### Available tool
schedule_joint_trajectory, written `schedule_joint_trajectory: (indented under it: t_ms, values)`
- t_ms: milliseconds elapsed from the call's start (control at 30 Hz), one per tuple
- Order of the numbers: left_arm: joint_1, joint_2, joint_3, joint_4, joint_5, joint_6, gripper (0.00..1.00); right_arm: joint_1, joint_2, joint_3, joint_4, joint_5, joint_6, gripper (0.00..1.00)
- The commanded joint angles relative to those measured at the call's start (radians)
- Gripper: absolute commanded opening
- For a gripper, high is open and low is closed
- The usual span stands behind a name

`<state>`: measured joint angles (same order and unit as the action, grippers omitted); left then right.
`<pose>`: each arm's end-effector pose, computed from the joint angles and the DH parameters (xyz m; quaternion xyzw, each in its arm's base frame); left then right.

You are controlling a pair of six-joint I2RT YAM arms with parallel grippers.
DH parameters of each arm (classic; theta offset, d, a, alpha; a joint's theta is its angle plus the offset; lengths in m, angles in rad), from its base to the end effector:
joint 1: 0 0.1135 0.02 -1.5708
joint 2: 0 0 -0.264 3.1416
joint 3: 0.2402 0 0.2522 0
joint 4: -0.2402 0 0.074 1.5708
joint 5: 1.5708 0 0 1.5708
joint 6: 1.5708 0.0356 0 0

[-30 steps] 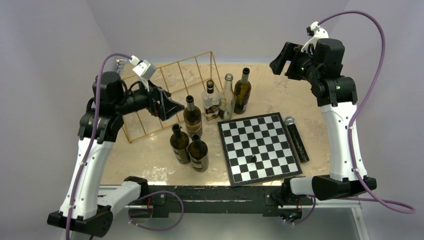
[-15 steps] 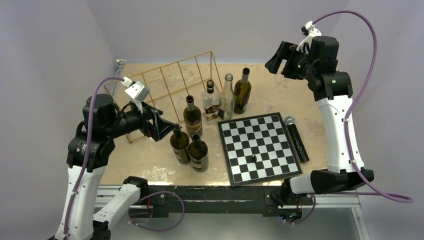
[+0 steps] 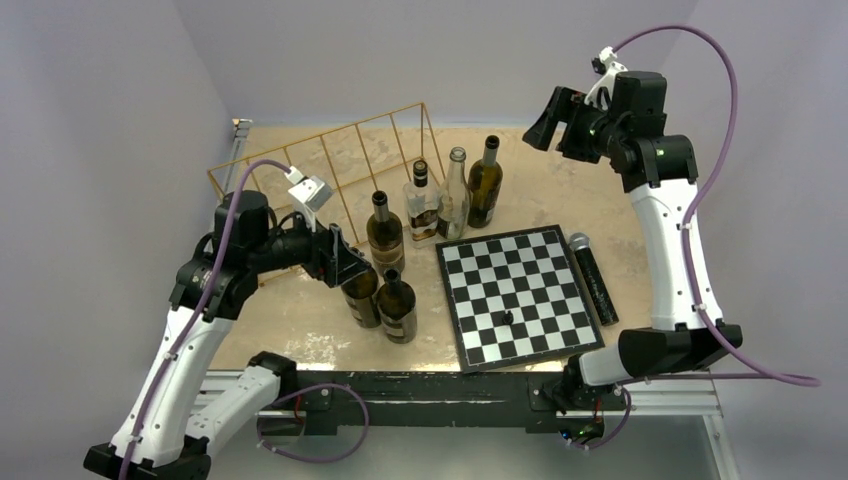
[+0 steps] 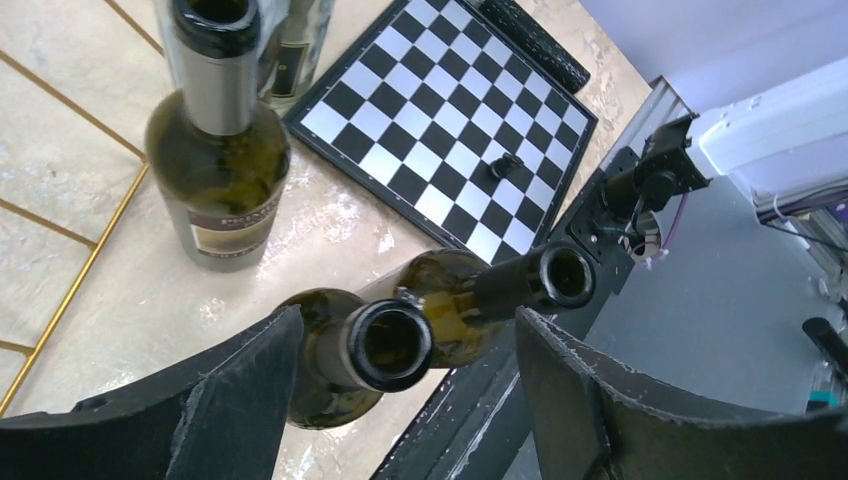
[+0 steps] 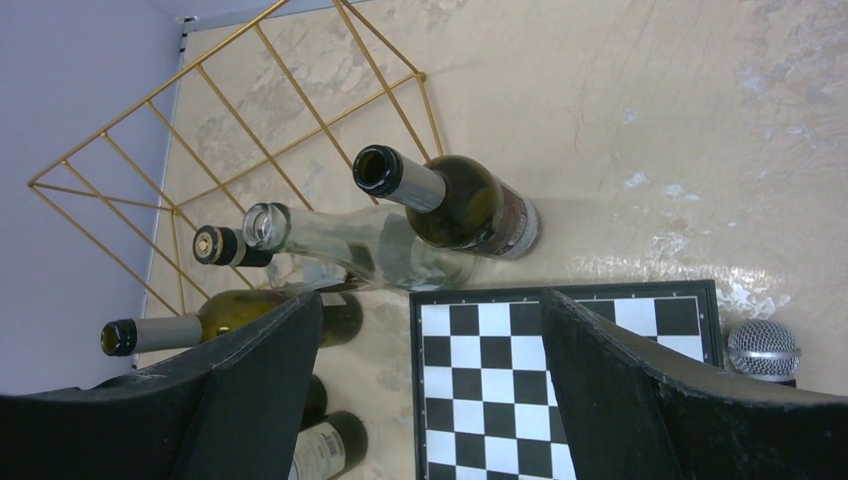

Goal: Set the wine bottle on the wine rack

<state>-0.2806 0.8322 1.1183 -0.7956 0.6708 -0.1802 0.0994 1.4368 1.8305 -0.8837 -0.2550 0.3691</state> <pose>0.1373 -0.0626 0.3857 0.2072 0.8050 -0.3855 0.4004 0.2813 0.0371 0.4735 0.0495 0.8516 0.2245 0.4711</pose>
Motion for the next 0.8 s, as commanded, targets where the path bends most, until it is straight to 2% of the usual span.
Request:
schedule_joint_trajectory:
  t_ms: [0, 100, 267, 367, 667, 767]
  values:
    - [-0.085, -0.039, -0.021, 0.047, -0.108, 0.019, 0.81, -0.015, 0.012, 0.063, -0.041, -0.027, 0.010, 0.84]
    - [-0.129, -0.061, -0.033, 0.045, -0.197, 0.030, 0.80, -0.020, 0.015, 0.064, -0.051, -0.026, 0.012, 0.84]
    - [-0.168, -0.104, -0.087, 0.095, -0.337, 0.058, 0.66, -0.026, 0.033, 0.093, -0.066, -0.039, 0.017, 0.83]
    - [-0.178, -0.099, -0.102, 0.124, -0.349, 0.059, 0.63, -0.029, 0.054, 0.144, -0.090, -0.036, 0.013, 0.83]
    - [-0.239, -0.099, -0.148, 0.189, -0.382, 0.071, 0.64, -0.031, 0.058, 0.168, -0.105, -0.038, 0.019, 0.83]
    - [-0.260, -0.104, -0.162, 0.192, -0.411, 0.083, 0.54, -0.033, 0.054, 0.159, -0.112, -0.035, 0.019, 0.83]
